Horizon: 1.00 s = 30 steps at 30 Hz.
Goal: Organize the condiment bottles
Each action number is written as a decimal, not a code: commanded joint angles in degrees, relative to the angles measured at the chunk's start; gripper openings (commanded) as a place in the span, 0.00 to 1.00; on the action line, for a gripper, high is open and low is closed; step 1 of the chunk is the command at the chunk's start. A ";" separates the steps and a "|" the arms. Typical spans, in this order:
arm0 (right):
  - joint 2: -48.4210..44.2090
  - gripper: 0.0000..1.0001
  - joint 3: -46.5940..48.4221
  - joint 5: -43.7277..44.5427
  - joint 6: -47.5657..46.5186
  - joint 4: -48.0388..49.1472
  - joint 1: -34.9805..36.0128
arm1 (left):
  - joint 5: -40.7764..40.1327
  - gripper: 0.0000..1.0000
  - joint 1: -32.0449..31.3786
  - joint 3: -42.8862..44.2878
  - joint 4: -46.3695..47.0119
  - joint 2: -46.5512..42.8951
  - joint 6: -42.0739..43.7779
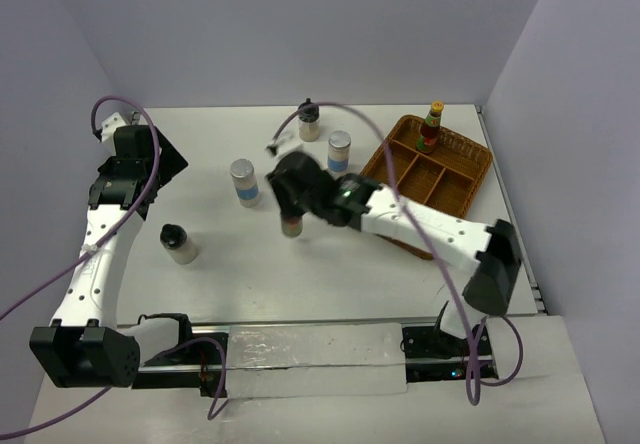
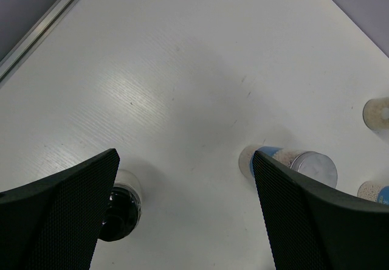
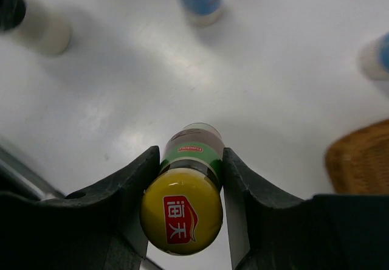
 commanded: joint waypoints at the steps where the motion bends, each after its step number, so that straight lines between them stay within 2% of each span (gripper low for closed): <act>1: -12.41 0.09 1.66 7.38 -0.13 1.96 -12.10 | -0.01 0.99 0.22 -0.22 2.12 -1.45 0.51; 3: -15.05 0.09 0.49 8.59 -0.13 1.92 -15.57 | 0.12 1.00 0.22 -0.30 2.29 -1.53 0.46; 11: -22.00 0.09 -2.35 10.10 -0.13 2.80 -41.76 | 0.21 1.00 0.22 0.05 2.38 -1.05 0.64; 16: -22.81 0.09 -3.07 12.22 -0.13 5.44 -52.99 | -0.01 0.99 0.22 0.77 2.08 -0.94 0.87; 18: -22.35 0.09 -3.44 10.50 -0.13 7.15 -58.37 | -0.14 1.00 0.22 0.96 2.10 -1.12 1.19; 24: -16.77 0.09 -1.16 8.44 -0.13 10.45 -65.79 | 0.04 1.00 0.22 1.31 2.72 -0.62 1.43; 30: -8.31 0.09 2.71 7.57 -0.13 13.05 -68.52 | 0.20 0.99 0.22 1.84 3.27 0.32 2.35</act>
